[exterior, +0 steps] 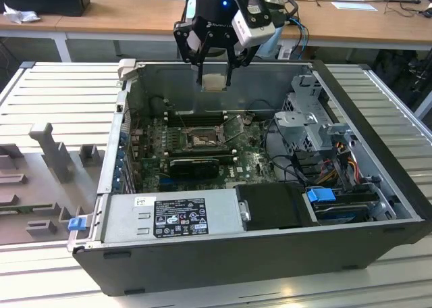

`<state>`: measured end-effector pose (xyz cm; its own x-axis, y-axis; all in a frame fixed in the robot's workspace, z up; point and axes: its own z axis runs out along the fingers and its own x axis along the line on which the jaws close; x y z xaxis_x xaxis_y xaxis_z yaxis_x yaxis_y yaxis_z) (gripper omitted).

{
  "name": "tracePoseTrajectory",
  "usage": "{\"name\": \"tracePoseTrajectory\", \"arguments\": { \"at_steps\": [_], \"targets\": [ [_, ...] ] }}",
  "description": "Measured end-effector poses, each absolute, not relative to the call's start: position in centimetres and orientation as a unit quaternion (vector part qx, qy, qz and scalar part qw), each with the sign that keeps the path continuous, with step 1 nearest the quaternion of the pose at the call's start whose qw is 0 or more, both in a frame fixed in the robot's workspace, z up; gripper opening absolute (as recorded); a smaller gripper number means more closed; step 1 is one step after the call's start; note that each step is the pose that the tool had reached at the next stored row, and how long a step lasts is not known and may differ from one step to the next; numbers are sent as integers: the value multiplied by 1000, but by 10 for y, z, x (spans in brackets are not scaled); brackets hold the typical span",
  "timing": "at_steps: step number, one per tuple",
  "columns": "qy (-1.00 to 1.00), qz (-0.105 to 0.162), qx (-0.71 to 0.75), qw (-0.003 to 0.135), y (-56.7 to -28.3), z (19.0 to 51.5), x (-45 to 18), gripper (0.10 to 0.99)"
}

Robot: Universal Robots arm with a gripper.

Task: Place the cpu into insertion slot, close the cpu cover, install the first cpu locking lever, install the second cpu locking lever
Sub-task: 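Place the cpu into insertion slot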

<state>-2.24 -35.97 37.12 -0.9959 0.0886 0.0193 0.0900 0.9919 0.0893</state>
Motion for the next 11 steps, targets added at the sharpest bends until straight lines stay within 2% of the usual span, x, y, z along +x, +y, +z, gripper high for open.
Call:
{"name": "tracePoseTrajectory", "arguments": {
  "at_steps": [11],
  "targets": [
    [-997, -45, -66, 7, -360, 371, -22, 525]
  ]
}}
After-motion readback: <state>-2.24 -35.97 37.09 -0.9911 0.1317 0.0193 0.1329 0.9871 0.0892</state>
